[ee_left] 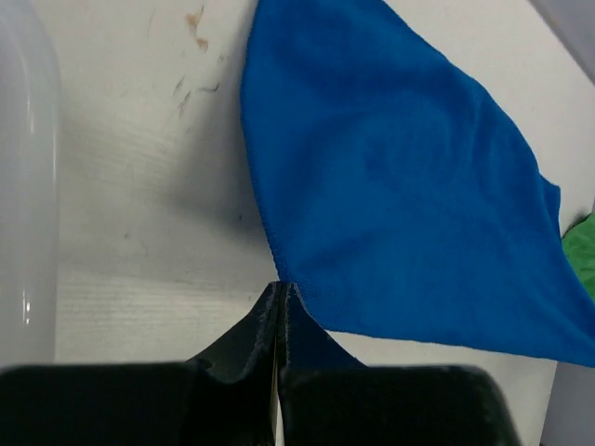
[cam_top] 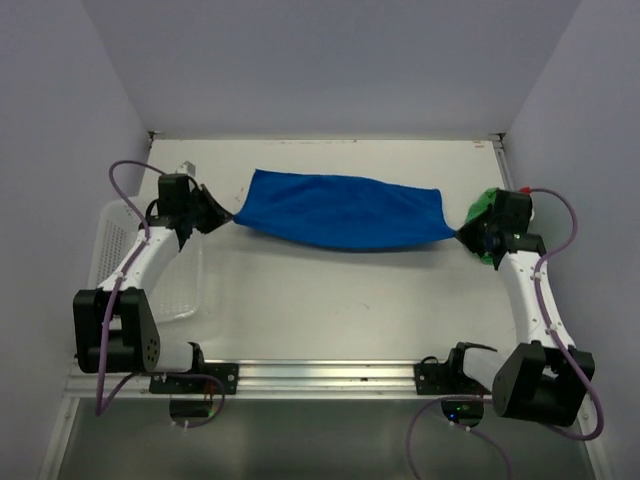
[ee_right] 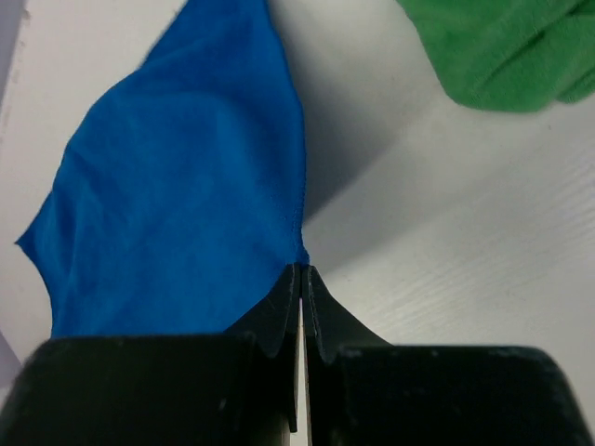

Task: Roll the towels
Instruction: Flatten the towel, then fold the towel

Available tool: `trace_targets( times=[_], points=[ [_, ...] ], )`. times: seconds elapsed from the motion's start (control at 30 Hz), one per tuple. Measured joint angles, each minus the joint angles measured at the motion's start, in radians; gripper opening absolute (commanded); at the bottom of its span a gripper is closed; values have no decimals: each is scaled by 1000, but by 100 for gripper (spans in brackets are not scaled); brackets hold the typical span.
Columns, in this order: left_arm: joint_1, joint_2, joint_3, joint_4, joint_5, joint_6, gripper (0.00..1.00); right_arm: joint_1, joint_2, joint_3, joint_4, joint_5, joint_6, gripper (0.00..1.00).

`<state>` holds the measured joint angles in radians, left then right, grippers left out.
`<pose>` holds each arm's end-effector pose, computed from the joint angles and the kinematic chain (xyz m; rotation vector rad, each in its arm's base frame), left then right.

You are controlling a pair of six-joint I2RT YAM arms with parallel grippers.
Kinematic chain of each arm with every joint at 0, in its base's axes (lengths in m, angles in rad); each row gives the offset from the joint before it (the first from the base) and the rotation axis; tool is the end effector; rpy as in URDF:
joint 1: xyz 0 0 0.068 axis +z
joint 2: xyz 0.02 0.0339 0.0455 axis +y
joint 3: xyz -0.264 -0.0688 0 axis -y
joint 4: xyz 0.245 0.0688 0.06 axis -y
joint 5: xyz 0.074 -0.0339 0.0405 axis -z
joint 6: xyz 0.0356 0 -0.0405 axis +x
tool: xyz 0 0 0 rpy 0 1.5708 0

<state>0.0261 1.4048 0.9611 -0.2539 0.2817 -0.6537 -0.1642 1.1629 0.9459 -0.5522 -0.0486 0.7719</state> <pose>0.3065 -0.0019 0.2534 -0.6272 2.2328 -0.6454 0.2431 -0.0385 0.2855 1.0460 2.1232 0.3549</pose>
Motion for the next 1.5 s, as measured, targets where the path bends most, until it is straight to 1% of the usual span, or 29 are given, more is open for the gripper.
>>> trace_targets(
  times=[0.07,0.13,0.3,0.6,0.8,0.93,1.5],
  points=[
    [0,-35,-71,0,0,1,0,0,-45,-76,-6,0,-7,0],
    [0,-58,-110,3,-2,3,0,0,-73,-130,-4,-4,-13,0],
    [0,-84,-154,6,-18,21,0,-1,-129,-240,0,-19,-26,0],
    [0,-83,-198,11,-48,45,0,-1,-138,-329,-1,-14,-32,0],
    [0,-67,-201,15,-51,45,0,0,-132,-332,0,21,-31,0],
    [0,-45,-186,13,-55,45,0,-1,-90,-305,0,32,-24,0],
    [-1,118,4,25,-53,36,0,-1,119,-124,68,35,67,0]
  ],
)
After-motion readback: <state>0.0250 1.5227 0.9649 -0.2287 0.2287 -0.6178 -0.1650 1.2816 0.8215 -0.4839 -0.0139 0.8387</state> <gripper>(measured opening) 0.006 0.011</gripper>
